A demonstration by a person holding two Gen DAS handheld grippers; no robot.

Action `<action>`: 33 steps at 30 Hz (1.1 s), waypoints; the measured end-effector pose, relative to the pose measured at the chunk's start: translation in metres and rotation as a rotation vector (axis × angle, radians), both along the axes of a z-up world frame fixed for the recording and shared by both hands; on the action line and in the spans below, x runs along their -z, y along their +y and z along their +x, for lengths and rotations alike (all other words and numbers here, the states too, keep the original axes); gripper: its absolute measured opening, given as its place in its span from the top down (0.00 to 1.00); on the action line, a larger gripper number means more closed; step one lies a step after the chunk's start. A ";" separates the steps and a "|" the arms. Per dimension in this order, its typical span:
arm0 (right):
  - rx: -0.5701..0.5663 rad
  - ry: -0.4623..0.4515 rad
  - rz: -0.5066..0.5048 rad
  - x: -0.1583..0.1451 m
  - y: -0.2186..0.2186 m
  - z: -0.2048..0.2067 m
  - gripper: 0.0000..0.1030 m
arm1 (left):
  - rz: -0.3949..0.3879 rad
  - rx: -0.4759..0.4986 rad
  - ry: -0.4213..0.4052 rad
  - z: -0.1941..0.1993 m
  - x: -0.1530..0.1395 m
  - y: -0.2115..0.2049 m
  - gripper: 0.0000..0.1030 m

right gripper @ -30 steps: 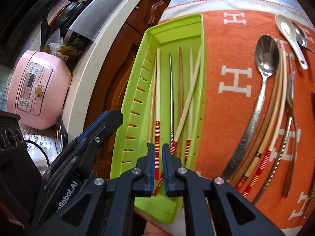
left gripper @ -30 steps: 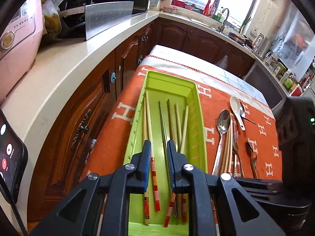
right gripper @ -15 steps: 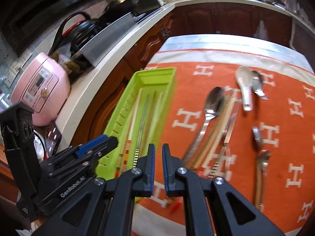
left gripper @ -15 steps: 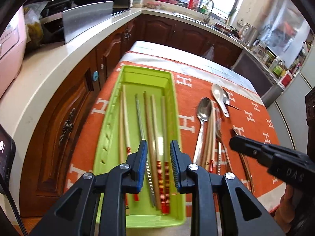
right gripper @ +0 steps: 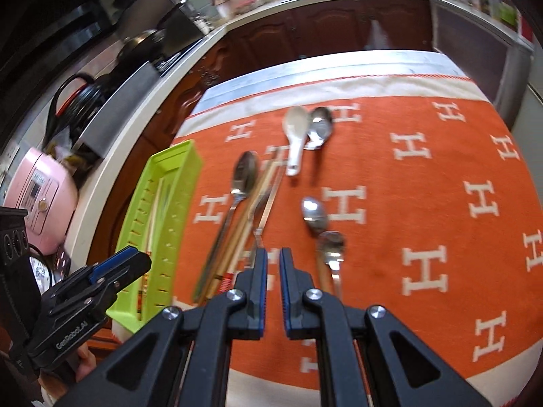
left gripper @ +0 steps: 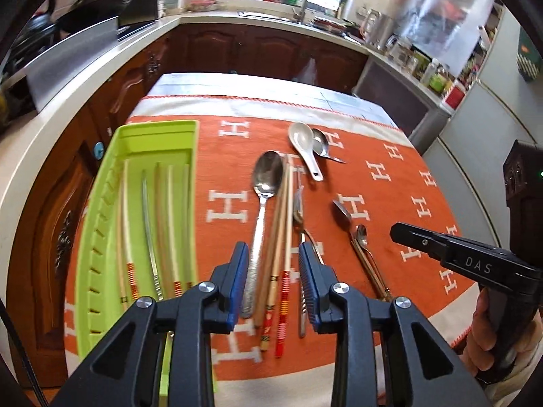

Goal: Organize utensils
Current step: 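Move both open tools back over the utensils on the mat, then grasp a steel spoon with right tool while left tool grasps a steel fork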

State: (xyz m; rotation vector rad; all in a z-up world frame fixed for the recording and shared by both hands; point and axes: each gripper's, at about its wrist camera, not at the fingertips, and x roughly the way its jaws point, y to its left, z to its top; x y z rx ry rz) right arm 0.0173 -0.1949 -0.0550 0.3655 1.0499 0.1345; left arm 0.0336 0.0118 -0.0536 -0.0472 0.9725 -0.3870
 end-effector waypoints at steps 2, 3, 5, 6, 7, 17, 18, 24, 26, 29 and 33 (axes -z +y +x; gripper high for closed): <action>0.013 0.002 -0.002 0.003 -0.007 -0.002 0.93 | -0.003 0.016 0.013 0.004 0.003 -0.011 0.72; 0.021 0.005 -0.001 0.006 -0.012 -0.002 0.93 | -0.006 0.019 0.018 0.005 0.005 -0.013 0.72; 0.030 0.009 -0.001 0.011 -0.019 -0.003 0.93 | -0.023 0.030 0.037 0.010 0.010 -0.021 0.72; 0.032 0.009 -0.006 0.014 -0.021 -0.003 0.93 | -0.032 0.034 0.047 0.012 0.013 -0.023 0.72; 0.032 0.007 -0.012 0.016 -0.023 -0.002 0.93 | -0.044 0.039 0.062 0.015 0.017 -0.027 0.72; -0.001 0.004 -0.031 0.045 -0.029 -0.003 0.73 | -0.033 0.076 0.135 0.030 0.045 -0.062 0.72; -0.003 0.004 -0.032 0.047 -0.030 -0.003 0.73 | -0.033 0.085 0.134 0.030 0.046 -0.067 0.72; -0.069 0.029 -0.062 0.062 -0.023 -0.003 0.73 | -0.027 0.102 0.139 0.031 0.050 -0.079 0.72; -0.086 0.016 -0.086 0.063 -0.019 -0.003 0.74 | -0.026 0.100 0.142 0.031 0.051 -0.079 0.72; -0.114 0.012 -0.116 0.063 -0.012 -0.004 0.73 | -0.023 0.096 0.148 0.032 0.052 -0.079 0.72; -0.141 -0.005 -0.162 0.063 -0.005 -0.005 0.75 | -0.023 0.090 0.145 0.030 0.052 -0.079 0.72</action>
